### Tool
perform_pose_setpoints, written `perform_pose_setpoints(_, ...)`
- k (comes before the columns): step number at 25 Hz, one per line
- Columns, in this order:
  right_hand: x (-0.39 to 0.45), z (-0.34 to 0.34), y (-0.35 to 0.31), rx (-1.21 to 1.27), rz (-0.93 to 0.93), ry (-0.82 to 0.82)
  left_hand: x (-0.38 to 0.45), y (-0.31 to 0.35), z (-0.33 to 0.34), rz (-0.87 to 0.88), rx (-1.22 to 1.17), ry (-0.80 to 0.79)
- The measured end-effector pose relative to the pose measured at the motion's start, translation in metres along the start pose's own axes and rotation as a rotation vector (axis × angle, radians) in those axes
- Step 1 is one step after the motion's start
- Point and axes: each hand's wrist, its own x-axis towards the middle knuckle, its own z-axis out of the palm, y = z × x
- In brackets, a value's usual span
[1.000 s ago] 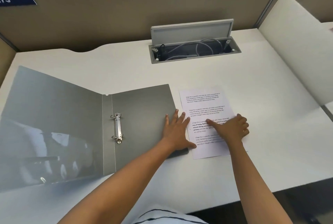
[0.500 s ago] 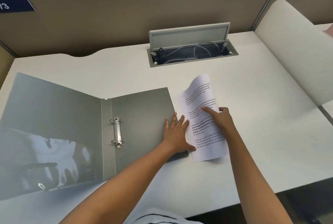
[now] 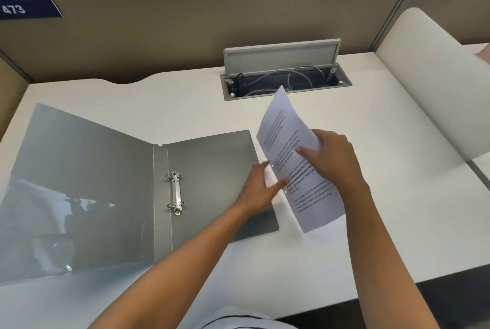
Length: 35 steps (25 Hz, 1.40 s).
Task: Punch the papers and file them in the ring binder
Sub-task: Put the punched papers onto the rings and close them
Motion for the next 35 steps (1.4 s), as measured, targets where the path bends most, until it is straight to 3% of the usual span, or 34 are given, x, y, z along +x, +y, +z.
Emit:
perform_pose_setpoints(3,-0.006,-0.018,-0.023,0.230,-0.097,-0.111,-0.004,0.021,-0.030,-0.138,-0.446,0.147)
perform_pose_setpoints(6,-0.009,-0.022,-0.034,0.461,-0.126,-0.125,-0.006,0.016,-0.065,-0.062,-0.869,0.009)
perform_pose_setpoints(8,-0.005,-0.012,-0.028,0.510,-0.109,-0.056,-0.010,0.002,-0.082,-0.030,-1.029,0.005)
perform_pose_setpoints(14,0.006,0.031,-0.009,0.559,-0.051,0.040,-0.023,0.003,-0.114,0.013,-0.850,0.229)
perform_pose_setpoints(19,0.008,0.052,-0.008,0.754,-0.041,-0.009,-0.033,0.007,-0.137,0.078,-0.728,0.225)
perform_pose_setpoints(24,0.005,0.080,-0.019,0.862,-0.038,0.030,-0.036,0.012,-0.132,0.029,-0.733,0.367)
perform_pose_setpoints(31,-0.005,0.088,-0.027,0.988,-0.159,0.041,-0.049,0.029,-0.135,0.269,-0.616,0.476)
perform_pose_setpoints(35,-0.008,0.098,-0.022,1.019,-0.107,-0.031,-0.053,0.019,-0.126,0.226,-0.548,0.454)
